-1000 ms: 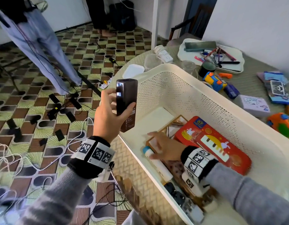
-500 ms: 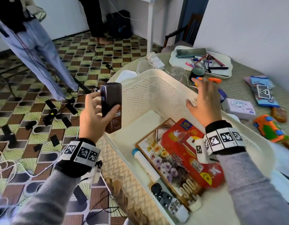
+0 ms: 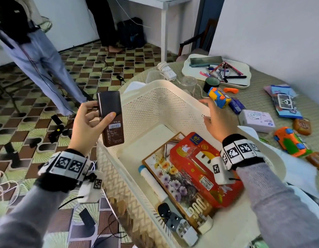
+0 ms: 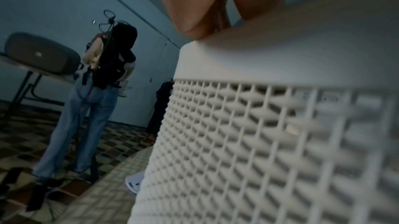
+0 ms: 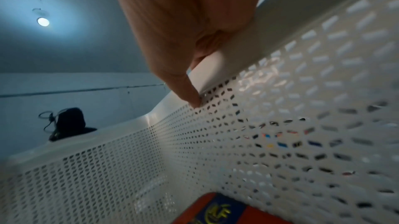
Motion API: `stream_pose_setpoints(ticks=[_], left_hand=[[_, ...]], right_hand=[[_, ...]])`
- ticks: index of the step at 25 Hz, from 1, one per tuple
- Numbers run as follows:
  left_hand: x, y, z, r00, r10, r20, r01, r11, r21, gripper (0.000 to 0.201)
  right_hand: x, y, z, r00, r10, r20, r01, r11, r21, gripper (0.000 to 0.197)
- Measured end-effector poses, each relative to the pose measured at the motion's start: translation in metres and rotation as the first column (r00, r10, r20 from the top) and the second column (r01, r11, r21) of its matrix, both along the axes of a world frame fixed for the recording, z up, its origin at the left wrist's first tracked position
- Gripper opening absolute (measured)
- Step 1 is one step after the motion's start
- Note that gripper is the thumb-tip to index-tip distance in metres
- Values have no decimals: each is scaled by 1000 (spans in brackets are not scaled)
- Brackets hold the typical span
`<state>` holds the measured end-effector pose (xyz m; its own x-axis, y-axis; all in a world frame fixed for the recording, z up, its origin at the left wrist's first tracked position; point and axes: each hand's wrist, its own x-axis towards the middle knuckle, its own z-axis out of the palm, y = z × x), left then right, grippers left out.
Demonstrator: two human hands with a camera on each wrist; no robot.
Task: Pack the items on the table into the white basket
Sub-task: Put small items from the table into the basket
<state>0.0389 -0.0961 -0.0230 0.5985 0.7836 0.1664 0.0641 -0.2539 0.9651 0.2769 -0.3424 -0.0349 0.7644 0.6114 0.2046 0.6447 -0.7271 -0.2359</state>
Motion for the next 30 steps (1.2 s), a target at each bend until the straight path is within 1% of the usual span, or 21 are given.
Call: stream_pose_setpoints(ticks=[2,4,6,7,8,9,10,12,13,16,18,19,21,23,25,27,30], left_hand=[[5,6,22,998,-66,-23,65,998,-8,43],[16,15,54,984,-172,-54,172,985,4,40],[36,23,88,936,-335,-105,343,937,63,38],[49,25,102,896,-422,-141,437,894,103,38],[64,25,112,843,-503,-191,531,835,145,39],[79,25,117,778,-574,-254,622,760,189,42],[94,22,117,697,-636,-331,713,664,225,45],[120,13,103,503,-707,-497,862,446,240,48],[130,7,90,399,-722,-565,916,340,212,49],[142,-17,42,84,-712,-698,996,45,74,49],[141,-33,11,-106,-669,-736,988,-151,-5,50],[138,-39,-2,-183,-639,-748,973,-225,-46,52],[131,-50,-23,-305,-566,-766,935,-331,-128,56],[123,-57,-44,-408,-453,-792,881,-423,-212,58],[115,-60,-60,-479,-332,-813,823,-491,-285,57],[112,-58,-70,-526,-287,-800,789,-517,-333,55],[112,-55,-74,-578,-275,-768,758,-529,-381,56]], right_hand=[[2,0,2,1000,-11,-19,11,1000,-7,47],[3,1,2,999,-38,-29,37,999,-11,45],[3,3,1,997,-71,-34,72,997,7,44],[4,4,0,995,-87,-42,87,996,19,44],[4,4,-1,994,-96,-52,98,995,27,45],[4,4,-2,992,-106,-64,108,994,24,45],[6,5,-2,990,-122,-74,123,992,12,44],[6,6,0,986,-148,-74,148,989,-12,45],[5,6,0,985,-159,-65,158,987,-24,46],[2,8,2,977,-203,-69,199,978,-63,44],[3,9,3,968,-244,-64,238,967,-92,43],[3,10,3,963,-261,-67,254,962,-97,43],[1,12,4,958,-275,-78,268,959,-94,42],[-3,14,4,956,-283,-72,276,956,-96,41],[-6,16,6,952,-300,-63,293,951,-98,41],[-8,17,6,944,-323,-63,316,944,-98,41],[-10,18,7,939,-336,-68,329,939,-96,39]])
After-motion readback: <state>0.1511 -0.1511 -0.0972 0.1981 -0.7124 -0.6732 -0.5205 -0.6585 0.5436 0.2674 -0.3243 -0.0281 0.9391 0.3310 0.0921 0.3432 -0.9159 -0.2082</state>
